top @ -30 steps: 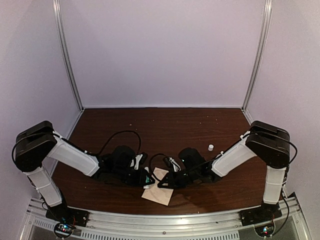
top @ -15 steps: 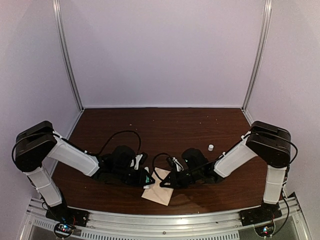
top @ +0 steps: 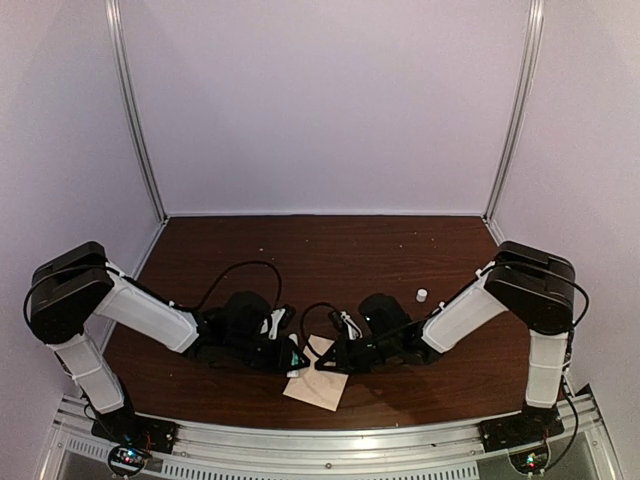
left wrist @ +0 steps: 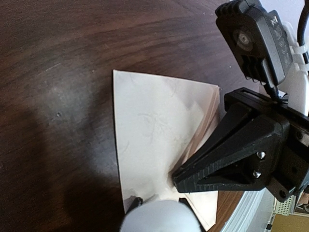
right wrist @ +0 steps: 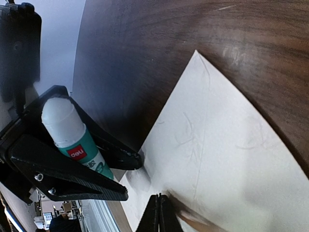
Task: Place the letter into the envelope and seal it
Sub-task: Press the envelope flap on the envelope.
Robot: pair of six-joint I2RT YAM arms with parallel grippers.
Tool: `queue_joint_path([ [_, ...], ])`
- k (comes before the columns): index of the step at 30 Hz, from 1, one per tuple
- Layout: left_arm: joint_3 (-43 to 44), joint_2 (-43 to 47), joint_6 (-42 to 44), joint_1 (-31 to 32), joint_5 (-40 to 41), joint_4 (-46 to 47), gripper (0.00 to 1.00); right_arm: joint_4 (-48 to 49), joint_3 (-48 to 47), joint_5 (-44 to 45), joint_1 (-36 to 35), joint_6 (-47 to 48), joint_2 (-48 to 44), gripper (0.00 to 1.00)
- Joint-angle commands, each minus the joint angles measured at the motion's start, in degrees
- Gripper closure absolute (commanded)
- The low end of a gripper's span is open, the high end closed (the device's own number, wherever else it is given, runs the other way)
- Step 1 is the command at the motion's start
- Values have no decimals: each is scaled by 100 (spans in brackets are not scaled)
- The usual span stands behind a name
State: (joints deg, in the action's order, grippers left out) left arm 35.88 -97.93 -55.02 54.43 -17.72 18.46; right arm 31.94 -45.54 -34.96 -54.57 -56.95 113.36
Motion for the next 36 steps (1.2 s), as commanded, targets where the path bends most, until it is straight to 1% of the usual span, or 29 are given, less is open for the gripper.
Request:
queue_joint_path([
  [1, -33, 110, 32, 30, 155, -188, 100, -566, 151, 63, 17, 67, 29, 97],
  [5, -11, 165, 61, 32, 209, -260, 100, -100, 128, -404, 18, -2, -629, 94],
  [7, -26, 198, 53, 28, 224, -264, 100, -347, 23, -373, 19, 165, -1036, 91],
  [9, -28, 220, 57, 32, 242, -264, 100, -819, -119, -240, 24, 418, -1386, 88],
  [11, -28, 224, 53, 30, 255, -259, 100, -1329, -197, -52, 33, 681, -1605, 88],
  [14, -26, 221, 62, 32, 252, -237, 100, -1619, -61, 164, 43, 817, -1716, 88],
  [16, -13, 221, 73, 27, 255, -244, 100, -1528, 161, 233, 51, 738, -1748, 88],
  [20, -11, 222, 76, 30, 249, -246, 100, -1054, 690, 419, 72, 376, -2009, 89],
  [26, -11, 222, 81, 32, 230, -255, 100, -914, 1118, 693, 117, 207, -2505, 88],
  [30, 17, 160, 141, 31, 185, -229, 100, -1015, 1144, 654, 139, 316, -2306, 88],
  [36, 86, 89, 194, 32, 148, -212, 100, -532, 950, 246, 131, 310, -1569, 89],
])
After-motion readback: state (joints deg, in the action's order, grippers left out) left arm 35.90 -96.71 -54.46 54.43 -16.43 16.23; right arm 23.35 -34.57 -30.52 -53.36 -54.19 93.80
